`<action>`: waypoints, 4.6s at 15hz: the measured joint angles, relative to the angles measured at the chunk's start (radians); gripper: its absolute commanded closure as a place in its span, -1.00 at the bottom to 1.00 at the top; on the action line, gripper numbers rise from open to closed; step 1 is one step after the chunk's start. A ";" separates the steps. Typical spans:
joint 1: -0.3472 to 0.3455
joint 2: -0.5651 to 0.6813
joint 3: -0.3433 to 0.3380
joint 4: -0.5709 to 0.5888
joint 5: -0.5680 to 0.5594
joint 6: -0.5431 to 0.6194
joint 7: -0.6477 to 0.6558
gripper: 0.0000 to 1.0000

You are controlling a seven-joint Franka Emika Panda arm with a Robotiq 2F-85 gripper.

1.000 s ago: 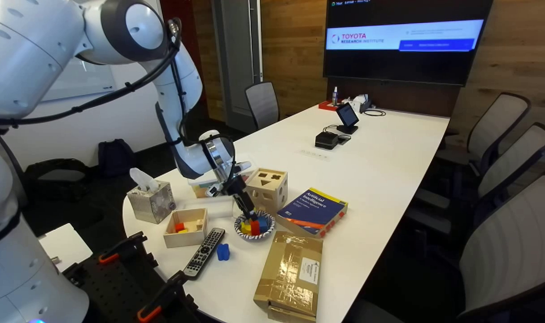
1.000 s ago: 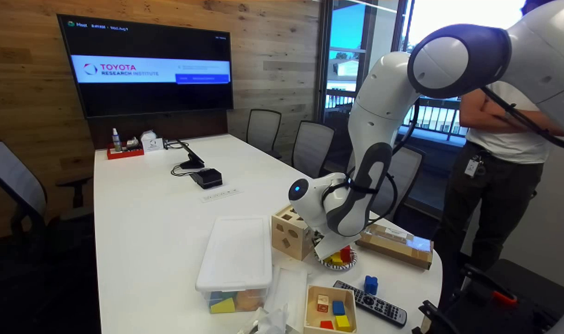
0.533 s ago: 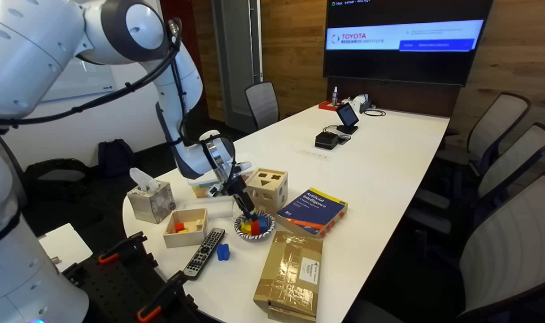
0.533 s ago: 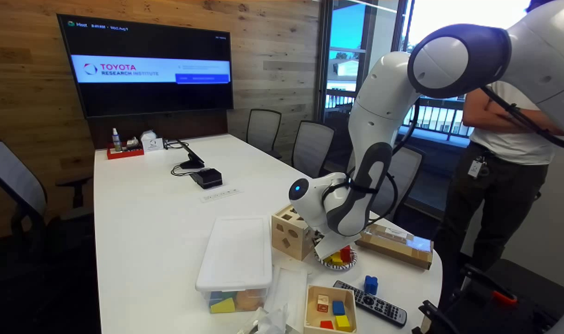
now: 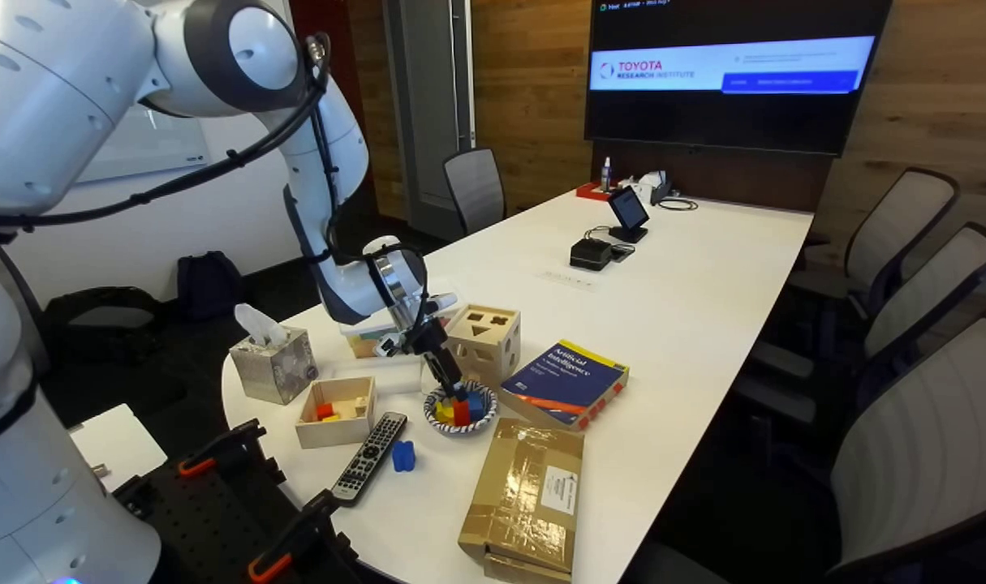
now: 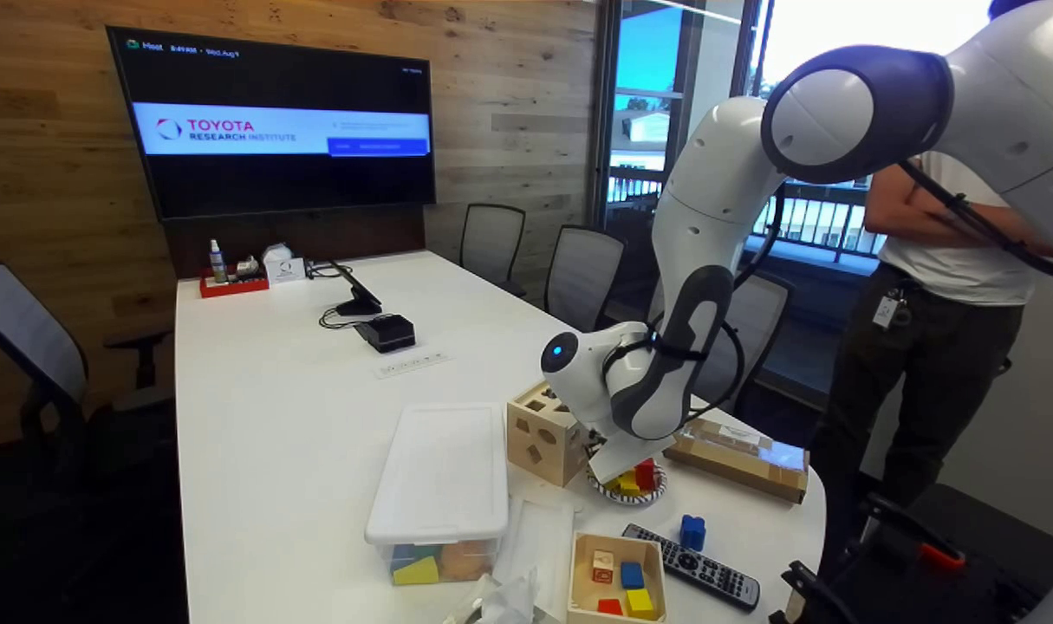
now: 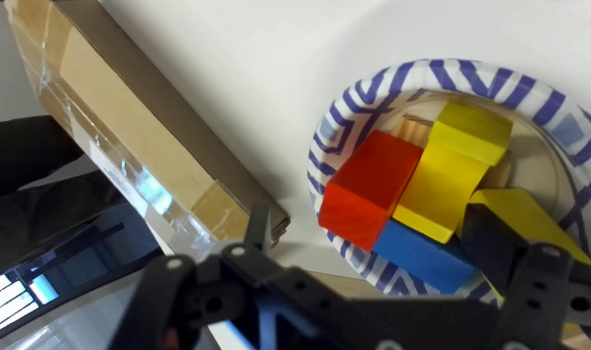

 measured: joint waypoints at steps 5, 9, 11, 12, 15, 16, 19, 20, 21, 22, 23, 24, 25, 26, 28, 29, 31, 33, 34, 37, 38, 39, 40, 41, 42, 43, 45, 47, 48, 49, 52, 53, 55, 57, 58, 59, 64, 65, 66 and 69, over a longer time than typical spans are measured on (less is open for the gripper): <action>0.000 0.000 0.000 0.000 0.000 0.000 0.000 -1.00; 0.000 0.000 0.000 0.000 0.000 0.001 0.000 -1.00; -0.001 0.000 0.000 0.000 0.001 0.001 0.000 -1.00; -0.002 0.000 0.000 0.000 0.001 0.001 0.000 -1.00; -0.004 0.000 0.000 0.000 0.002 0.001 0.000 -0.97; -0.006 0.000 0.000 0.000 0.002 0.002 -0.001 -0.93; -0.011 0.000 0.000 0.000 0.002 0.003 -0.001 -0.49; -0.012 0.000 0.000 0.000 0.002 0.003 -0.001 -0.48; -0.012 0.000 0.000 0.000 0.002 0.004 -0.001 -0.87; -0.012 0.000 0.000 0.000 0.002 0.004 -0.001 -0.85; -0.012 0.000 0.000 0.000 0.002 0.004 -0.001 -0.98; -0.012 0.000 0.000 0.000 0.003 0.004 -0.001 -0.77; -0.012 0.000 0.000 0.001 0.003 0.004 -0.001 -0.57; -0.012 0.000 0.000 0.001 0.003 0.004 -0.002 -0.52; -0.012 0.000 0.000 0.002 0.003 0.004 -0.002 -0.13; -0.012 0.000 0.000 0.002 0.003 0.004 -0.002 0.04; -0.012 0.000 0.000 0.002 0.003 0.004 -0.002 -0.15; -0.012 0.000 0.000 0.004 0.003 0.004 -0.002 0.09; -0.012 0.000 0.000 0.005 0.003 0.004 -0.002 0.01; -0.012 0.000 0.000 0.006 0.003 0.004 -0.002 -0.24; -0.012 0.000 0.000 0.006 0.003 0.004 -0.002 -0.18; -0.012 0.000 0.000 0.006 0.003 0.004 -0.002 -0.15; -0.012 0.000 0.001 0.006 0.003 0.004 -0.002 -0.38; -0.012 0.000 0.001 0.006 0.003 0.004 -0.002 -0.66; -0.012 0.000 0.001 0.006 0.003 0.004 -0.002 -0.71; -0.012 0.000 0.001 0.006 0.004 0.004 -0.002 -0.86; -0.012 0.000 0.001 0.007 0.006 0.004 -0.002 -1.00; -0.012 0.001 0.002 0.008 0.010 0.004 -0.003 -1.00; -0.012 0.002 0.002 0.009 0.011 0.004 -0.003 -1.00; -0.012 0.004 0.002 0.011 0.013 0.004 -0.003 -1.00; -0.012 0.018 0.002 0.024 0.022 0.004 -0.003 -1.00; -0.012 0.024 0.002 0.029 0.024 0.004 -0.003 -1.00; -0.012 0.036 0.002 0.037 0.027 0.004 -0.003 -1.00; -0.011 0.040 0.002 0.044 0.029 0.004 -0.003 -0.47; -0.011 0.043 0.002 0.046 0.030 0.004 -0.003 -0.35; -0.011 0.046 0.002 0.049 0.030 0.004 -0.003 -0.17; -0.011 0.054 0.002 0.054 0.030 0.004 -0.003 0.60; -0.011 0.054 0.002 0.054 0.030 0.004 -0.003 0.73; -0.011 0.054 0.002 0.054 0.030 0.004 -0.003 -0.09; -0.011 0.054 0.002 0.054 0.031 0.004 -0.003 -0.14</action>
